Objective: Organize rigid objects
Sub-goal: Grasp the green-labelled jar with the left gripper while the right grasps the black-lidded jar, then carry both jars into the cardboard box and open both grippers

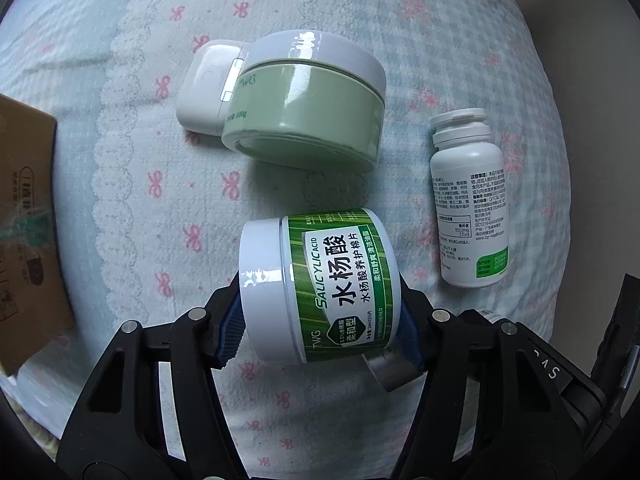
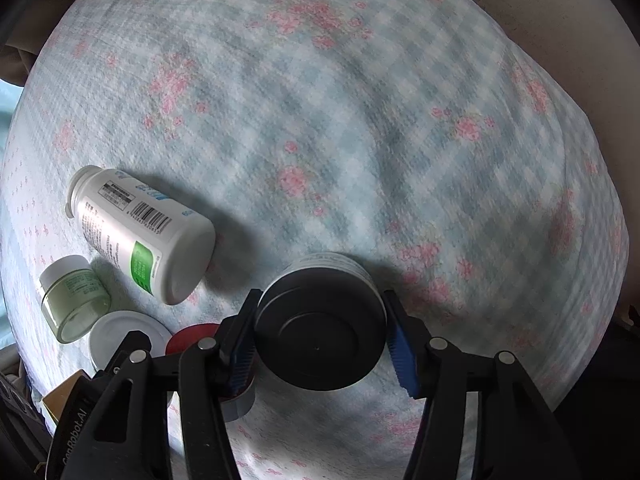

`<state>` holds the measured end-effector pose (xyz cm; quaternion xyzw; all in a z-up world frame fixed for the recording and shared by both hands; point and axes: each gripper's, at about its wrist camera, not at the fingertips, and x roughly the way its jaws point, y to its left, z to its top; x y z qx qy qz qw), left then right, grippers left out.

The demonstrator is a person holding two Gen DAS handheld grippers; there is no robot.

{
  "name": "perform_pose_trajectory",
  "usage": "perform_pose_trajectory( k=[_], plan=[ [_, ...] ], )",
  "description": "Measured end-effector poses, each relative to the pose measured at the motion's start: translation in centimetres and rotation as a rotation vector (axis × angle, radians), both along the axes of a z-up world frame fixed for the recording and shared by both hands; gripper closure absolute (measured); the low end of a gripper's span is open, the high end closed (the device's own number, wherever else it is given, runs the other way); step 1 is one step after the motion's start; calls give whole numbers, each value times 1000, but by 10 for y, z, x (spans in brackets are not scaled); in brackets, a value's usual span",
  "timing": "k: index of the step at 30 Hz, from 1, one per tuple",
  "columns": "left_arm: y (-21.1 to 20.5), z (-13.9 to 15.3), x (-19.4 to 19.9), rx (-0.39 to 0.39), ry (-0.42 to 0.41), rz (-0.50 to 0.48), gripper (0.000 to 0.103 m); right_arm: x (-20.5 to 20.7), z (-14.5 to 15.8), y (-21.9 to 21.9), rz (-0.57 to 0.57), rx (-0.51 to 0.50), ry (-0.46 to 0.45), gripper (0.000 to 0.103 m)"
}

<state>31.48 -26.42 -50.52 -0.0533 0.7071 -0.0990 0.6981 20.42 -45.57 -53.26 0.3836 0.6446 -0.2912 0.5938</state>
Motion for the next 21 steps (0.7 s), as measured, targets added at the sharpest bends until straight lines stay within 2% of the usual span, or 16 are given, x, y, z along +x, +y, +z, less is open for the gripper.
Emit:
perform_pose_trajectory(
  k=[6, 10, 15, 21],
  plan=[
    [16, 15, -1, 6, -20, 37, 45, 8, 20, 13, 101, -41, -39, 50],
    [27, 32, -4, 2, -49, 35, 45, 9, 28, 17, 123, -43, -68, 50],
    [41, 75, -11, -5, -132, 32, 46, 12, 55, 26, 206, -90, -105, 50],
    [71, 145, -17, -38, -243, 27, 46, 13, 116, 44, 373, -150, -176, 50]
  ],
)
